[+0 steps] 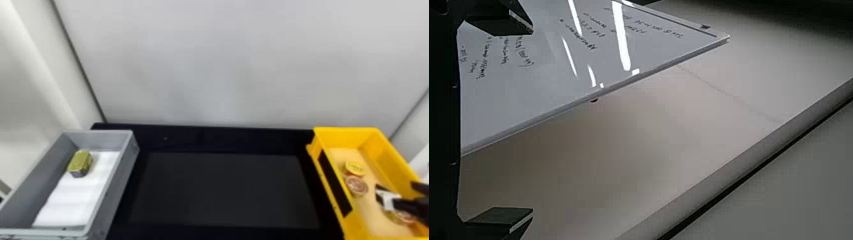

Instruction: Pick up the round yellow can and place it in the yellow rectangular box

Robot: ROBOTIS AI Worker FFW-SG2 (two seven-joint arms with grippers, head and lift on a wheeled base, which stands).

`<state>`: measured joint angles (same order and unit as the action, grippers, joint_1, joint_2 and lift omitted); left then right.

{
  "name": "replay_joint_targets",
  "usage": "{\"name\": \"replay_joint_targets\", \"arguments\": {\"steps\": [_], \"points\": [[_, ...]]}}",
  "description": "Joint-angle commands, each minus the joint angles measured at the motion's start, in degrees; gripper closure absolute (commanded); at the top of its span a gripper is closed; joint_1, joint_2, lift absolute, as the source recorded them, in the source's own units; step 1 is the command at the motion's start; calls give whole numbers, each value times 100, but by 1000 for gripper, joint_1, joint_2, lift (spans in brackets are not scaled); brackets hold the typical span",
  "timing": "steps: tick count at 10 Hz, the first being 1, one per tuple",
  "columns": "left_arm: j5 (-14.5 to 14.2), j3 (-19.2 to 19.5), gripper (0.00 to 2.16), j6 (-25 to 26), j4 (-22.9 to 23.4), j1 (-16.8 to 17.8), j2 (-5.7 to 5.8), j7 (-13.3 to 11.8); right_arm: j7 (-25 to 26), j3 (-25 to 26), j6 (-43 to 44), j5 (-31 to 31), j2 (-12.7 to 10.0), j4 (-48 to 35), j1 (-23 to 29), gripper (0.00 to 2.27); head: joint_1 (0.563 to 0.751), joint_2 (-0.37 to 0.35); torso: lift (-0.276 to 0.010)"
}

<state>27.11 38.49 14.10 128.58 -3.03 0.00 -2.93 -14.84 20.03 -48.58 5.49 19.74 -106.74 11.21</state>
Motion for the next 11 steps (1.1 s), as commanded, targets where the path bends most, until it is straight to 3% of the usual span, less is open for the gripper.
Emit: {"name": "replay_joint_targets", "arguments": {"steps": [1, 3, 6, 9, 11], "points": [[14, 2, 12, -3, 0, 4, -15, 2, -151, 71, -57, 577, 30, -734, -110, 272, 686, 14, -56], [23, 29, 12, -12, 0, 22, -15, 20, -125, 177, 304, 849, 30, -1200, -277, 272, 686, 14, -56], [23, 196, 12, -30, 9, 48, -15, 29, 438, 212, 901, 893, 30, -1912, -611, 272, 686, 14, -56], [32, 319, 13, -56, 106, 66, -15, 64, 596, 326, 1192, 1113, 39, -2413, -1051, 274, 686, 14, -56], [32, 521, 12, -82, 167, 110, -15, 64, 1053, 379, 1447, 1157, 47, -2685, -1227, 277, 686, 14, -56]]}}
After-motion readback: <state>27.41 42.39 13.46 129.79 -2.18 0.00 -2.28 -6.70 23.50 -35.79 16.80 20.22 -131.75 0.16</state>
